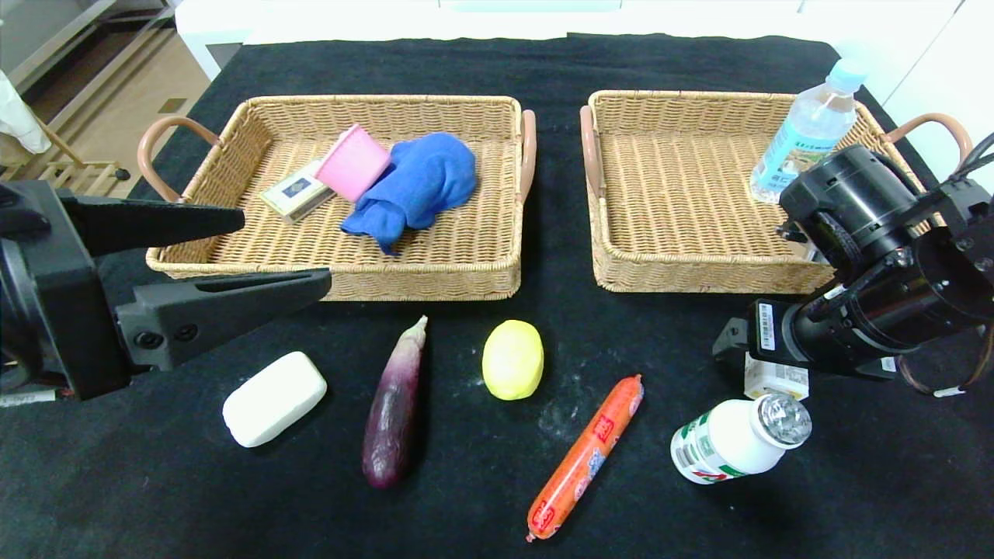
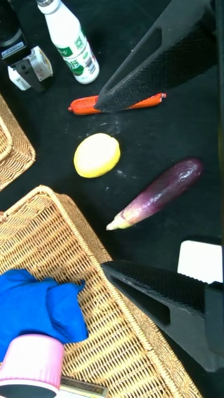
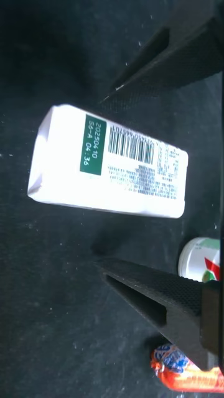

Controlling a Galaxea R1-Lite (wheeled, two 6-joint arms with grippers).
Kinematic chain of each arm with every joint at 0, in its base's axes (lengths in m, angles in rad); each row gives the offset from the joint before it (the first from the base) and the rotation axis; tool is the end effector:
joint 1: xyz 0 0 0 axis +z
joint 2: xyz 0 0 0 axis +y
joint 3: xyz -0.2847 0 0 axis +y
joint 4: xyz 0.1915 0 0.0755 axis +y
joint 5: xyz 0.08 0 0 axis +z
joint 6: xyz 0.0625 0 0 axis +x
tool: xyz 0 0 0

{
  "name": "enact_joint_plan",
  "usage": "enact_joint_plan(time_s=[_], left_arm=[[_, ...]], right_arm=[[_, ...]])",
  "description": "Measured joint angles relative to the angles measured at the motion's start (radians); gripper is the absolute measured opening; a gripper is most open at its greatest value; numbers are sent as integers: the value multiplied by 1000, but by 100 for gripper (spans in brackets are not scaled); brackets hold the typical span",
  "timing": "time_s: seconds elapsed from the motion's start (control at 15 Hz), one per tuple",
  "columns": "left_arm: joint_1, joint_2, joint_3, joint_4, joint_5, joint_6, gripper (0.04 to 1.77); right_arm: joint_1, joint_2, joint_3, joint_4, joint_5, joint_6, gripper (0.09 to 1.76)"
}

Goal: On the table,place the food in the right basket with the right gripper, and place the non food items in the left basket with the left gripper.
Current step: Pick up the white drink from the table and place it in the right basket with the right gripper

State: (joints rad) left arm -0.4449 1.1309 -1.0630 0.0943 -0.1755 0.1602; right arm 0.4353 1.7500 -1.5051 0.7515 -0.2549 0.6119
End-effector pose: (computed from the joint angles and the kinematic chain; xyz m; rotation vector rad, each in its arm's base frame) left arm 0.1890 -0.1022 0.2971 0.1768 0.1134 -0.6309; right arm 0.3069 0.1254 0.1890 0.2277 0.9423 -0.1249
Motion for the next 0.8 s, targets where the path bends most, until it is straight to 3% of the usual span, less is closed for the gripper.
enact_joint_plan(time_s=[0.6, 0.8], left_arm=[[0, 0, 3, -1, 0, 0, 172], [0, 0, 3, -1, 0, 0, 172]], right_arm=[[0, 2, -4, 0, 20, 11, 171], [-1, 5, -3, 3, 19, 10, 121]])
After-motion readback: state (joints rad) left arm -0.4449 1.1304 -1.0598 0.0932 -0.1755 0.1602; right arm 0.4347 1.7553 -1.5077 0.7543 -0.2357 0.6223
